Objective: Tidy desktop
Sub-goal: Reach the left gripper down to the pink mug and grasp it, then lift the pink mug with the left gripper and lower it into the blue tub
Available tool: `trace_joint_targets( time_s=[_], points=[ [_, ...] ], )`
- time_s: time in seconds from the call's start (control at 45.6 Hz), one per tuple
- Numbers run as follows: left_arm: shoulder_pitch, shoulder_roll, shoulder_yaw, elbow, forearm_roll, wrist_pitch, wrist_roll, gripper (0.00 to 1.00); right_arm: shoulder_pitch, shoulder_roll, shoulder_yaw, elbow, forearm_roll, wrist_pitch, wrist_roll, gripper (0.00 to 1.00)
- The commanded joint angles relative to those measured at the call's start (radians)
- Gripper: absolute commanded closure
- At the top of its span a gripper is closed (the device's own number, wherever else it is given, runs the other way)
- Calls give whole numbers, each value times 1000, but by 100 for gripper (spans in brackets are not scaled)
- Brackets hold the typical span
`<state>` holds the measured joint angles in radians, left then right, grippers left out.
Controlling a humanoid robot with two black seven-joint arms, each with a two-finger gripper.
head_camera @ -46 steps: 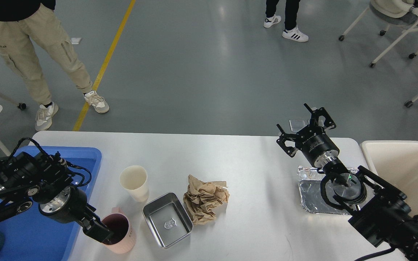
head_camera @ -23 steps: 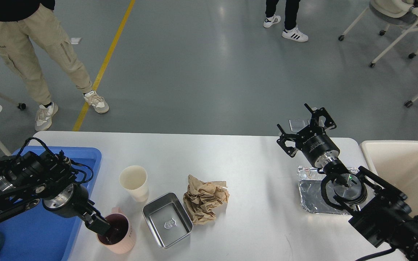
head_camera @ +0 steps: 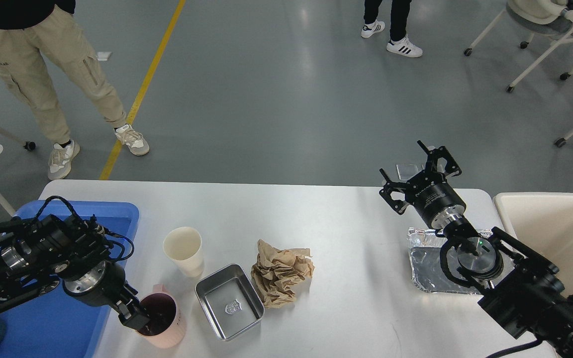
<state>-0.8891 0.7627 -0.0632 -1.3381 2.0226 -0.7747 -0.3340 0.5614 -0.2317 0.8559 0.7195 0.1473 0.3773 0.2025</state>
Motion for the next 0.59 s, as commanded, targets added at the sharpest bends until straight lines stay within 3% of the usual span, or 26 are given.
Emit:
trace_joint_targets(
  time_s=[0.0,0.11,0.241,0.417,0.57],
  points=[
    [-1,1,2,5,13,0,-19,53,0,0,0,0,0,0,0,0],
    [-1,3,6,11,14,0,-34,72,0,0,0,0,0,0,0,0],
    [2,4,6,11,40,0,-69,87,0,-2,0,0,0,0,0,0],
    [-7,9,22,13,65,0,-117,99,-1,-3,0,0,0,-1,2,0],
    [-11,13,23,13,79,2,-143,100,-3,-6,0,0,0,-1,2,0]
  ],
)
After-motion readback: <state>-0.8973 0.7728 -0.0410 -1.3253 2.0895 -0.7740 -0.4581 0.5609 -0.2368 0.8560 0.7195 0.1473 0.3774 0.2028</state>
